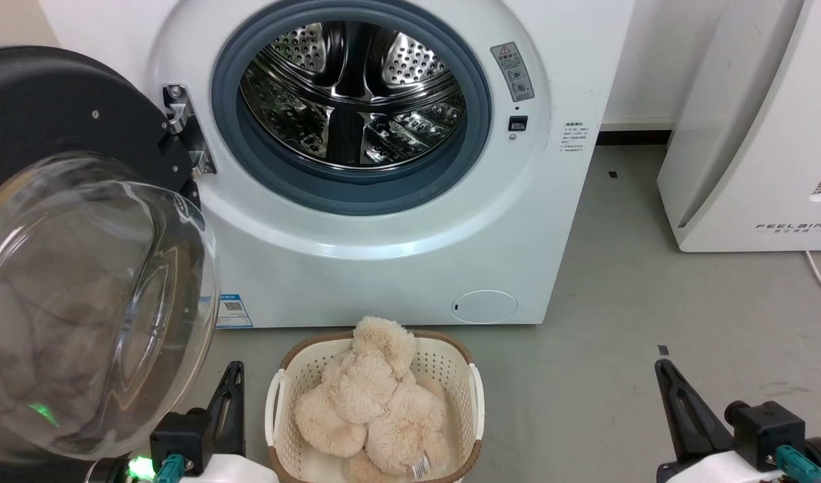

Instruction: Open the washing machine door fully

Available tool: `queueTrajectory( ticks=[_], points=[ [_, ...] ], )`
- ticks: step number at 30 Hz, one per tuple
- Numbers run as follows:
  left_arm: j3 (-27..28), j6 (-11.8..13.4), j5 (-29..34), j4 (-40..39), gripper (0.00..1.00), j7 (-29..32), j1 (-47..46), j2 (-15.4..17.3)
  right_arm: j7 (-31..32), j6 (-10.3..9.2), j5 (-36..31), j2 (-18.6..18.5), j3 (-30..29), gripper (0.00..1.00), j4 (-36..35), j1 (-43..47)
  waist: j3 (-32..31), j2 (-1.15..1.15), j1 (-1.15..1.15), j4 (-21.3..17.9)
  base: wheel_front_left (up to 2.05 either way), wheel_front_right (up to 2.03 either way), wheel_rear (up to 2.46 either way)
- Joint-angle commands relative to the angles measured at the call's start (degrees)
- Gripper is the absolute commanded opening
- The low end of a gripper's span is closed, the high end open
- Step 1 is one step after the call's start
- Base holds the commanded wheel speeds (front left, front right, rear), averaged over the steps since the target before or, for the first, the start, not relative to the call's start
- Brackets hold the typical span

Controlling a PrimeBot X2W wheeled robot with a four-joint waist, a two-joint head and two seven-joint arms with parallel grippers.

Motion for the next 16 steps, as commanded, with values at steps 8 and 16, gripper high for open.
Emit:
queueTrajectory(
  ticks=[8, 16],
  points=[
    [0.43, -0.37, 0.77, -0.68, 0.00, 0.80, -1.03, -0.54, 0.36, 0.02, -0.32, 0.08, 0.20, 0.00, 0.17, -1.40, 0.06, 0.00, 0.00, 0.00, 0.00, 0.00, 0.00],
    [0.72, -0.66, 1.14, -1.07, 0.00, 1.55, -1.31, -0.84, 0.62, 0.02, -0.52, 0.09, 0.38, 0.00, 0.28, -1.89, 0.12, 0.00, 0.00, 0.00, 0.00, 0.00, 0.00]
  ],
)
